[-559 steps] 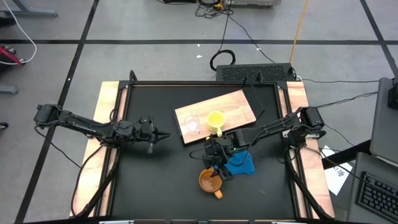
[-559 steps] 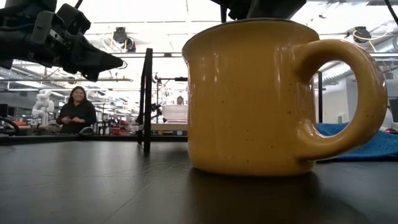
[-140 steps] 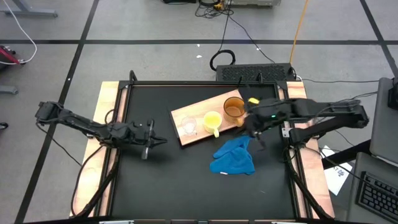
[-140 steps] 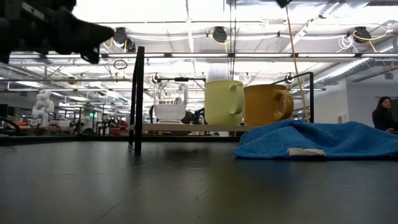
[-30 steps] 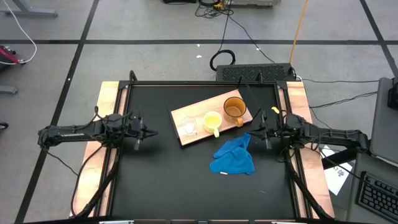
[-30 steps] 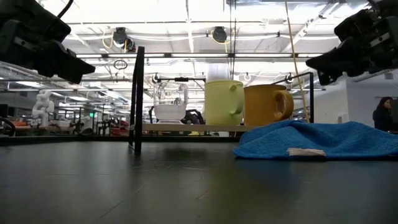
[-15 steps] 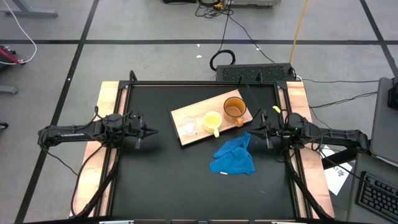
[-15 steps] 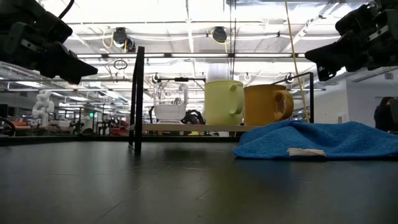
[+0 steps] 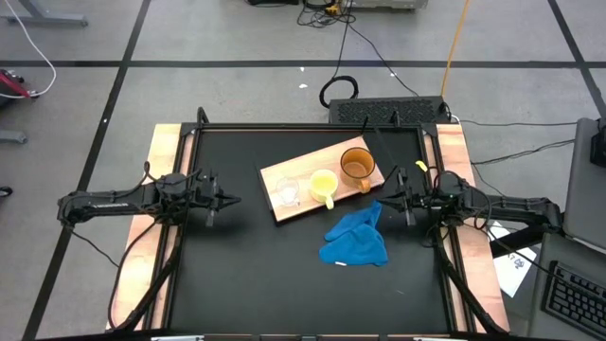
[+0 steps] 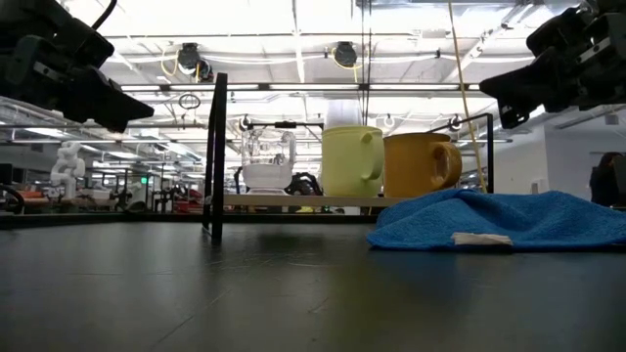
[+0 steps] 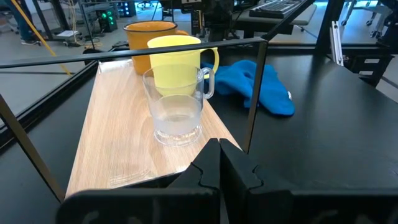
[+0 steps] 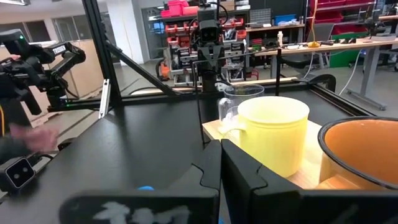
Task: Stack small to large cups/mugs on shelf
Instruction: Return to Home Position
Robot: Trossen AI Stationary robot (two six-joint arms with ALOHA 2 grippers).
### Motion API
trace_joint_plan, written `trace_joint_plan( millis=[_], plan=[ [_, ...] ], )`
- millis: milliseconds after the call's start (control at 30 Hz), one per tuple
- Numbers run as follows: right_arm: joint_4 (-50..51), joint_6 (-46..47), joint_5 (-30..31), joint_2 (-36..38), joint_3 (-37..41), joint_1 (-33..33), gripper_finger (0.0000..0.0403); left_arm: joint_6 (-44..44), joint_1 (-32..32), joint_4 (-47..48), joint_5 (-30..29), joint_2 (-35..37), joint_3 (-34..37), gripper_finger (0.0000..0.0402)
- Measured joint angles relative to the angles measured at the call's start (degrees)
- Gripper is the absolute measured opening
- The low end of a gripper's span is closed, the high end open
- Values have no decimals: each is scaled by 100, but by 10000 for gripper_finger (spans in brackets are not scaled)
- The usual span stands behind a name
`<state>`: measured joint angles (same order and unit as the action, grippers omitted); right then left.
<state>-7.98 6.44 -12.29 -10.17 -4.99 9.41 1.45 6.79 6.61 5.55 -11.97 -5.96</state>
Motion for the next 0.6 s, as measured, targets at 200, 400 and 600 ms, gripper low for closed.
trace_joint_plan(
  millis=[200,400,600],
  plan=[
    [-36,-2,-1,0,0,0,0,0,0,0,1,0,0,3],
    [-36,-2,-1,0,0,0,0,-2,0,0,0,0,0,3],
    [-36,-3,-1,0,0,0,0,0,0,0,2,0,0,3]
  ],
)
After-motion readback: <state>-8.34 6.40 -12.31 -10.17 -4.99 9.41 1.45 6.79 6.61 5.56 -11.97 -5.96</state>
